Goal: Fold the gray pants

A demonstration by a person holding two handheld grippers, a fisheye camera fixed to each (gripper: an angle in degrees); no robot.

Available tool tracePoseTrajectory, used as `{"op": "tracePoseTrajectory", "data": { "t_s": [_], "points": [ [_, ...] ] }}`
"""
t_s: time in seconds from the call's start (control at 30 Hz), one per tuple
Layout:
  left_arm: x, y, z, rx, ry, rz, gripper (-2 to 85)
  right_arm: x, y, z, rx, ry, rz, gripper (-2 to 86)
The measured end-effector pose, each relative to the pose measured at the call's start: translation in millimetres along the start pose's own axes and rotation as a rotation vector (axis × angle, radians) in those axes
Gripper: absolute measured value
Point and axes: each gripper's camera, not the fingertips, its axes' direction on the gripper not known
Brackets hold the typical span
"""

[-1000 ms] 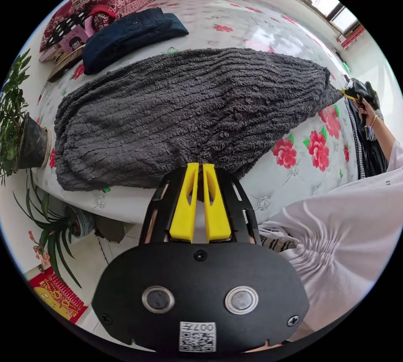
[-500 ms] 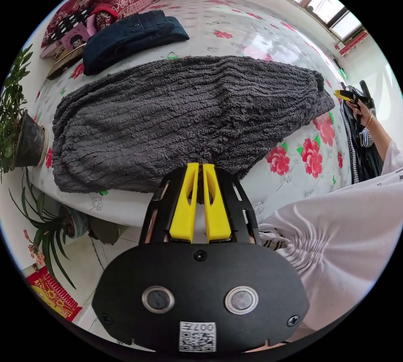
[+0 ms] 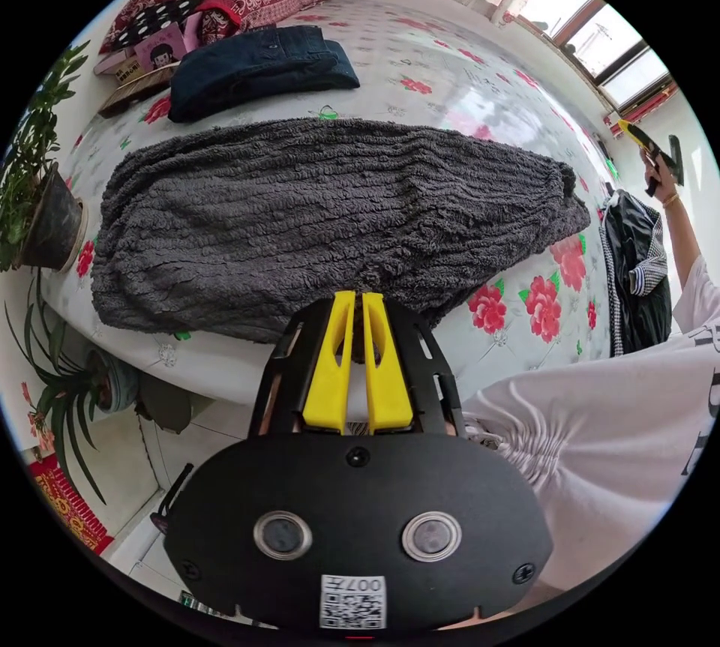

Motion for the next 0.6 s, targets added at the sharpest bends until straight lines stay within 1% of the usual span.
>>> {"op": "tracePoseTrajectory", "data": {
  "t_s": [0.07,0.13,0.2,0.23,0.3,0.37,0.43,0.5,0.57,0.6],
  "points": [
    [-2.2,2.0,2.8,-0.004,0.005,-0.010,-0.7,22.4,22.2,68.0,-0.253,-0.043,0.086,3.5],
    [-4.0,3.6,3.4,-0.003,0.012,-0.011,-0.7,37.4,49.7,116.1,-0.382,-0.134,0.174,4.4],
    [-7.2,3.9,2.9,-0.007,0.014,-0.016,-0.7,42.6,72.5,149.9,-0.454,-0.137,0.225,4.9],
    [-8.0,3.7,2.5,-0.007,0.015,-0.018,-0.7,40.6,81.7,165.4,-0.487,-0.104,0.229,4.6],
    [-9.9,1.8,0.8,-0.003,0.013,-0.023,-0.7,30.4,82.3,177.8,-0.524,-0.107,0.193,3.5],
    [-10.1,-0.4,0.9,-0.006,0.008,-0.022,-0.7,3.1,57.7,163.6,-0.457,-0.091,0.075,1.6],
    [-10.1,-2.4,1.6,-0.010,-0.001,-0.021,-0.7,-18.0,27.9,139.1,-0.369,-0.119,-0.009,0.7],
    [-11.1,-3.6,0.4,-0.007,-0.002,-0.027,-0.7,-38.2,-5.1,101.8,-0.234,-0.092,-0.083,0.3],
    [-11.4,-2.6,-5.6,0.020,-0.016,-0.029,-0.7,-62.7,-37.1,39.3,0.004,-0.098,-0.178,0.0],
    [-12.6,-1.8,-10.5,0.037,-0.011,-0.034,-0.7,-67.7,-40.9,25.1,0.062,-0.105,-0.201,0.0]
  ]
}}
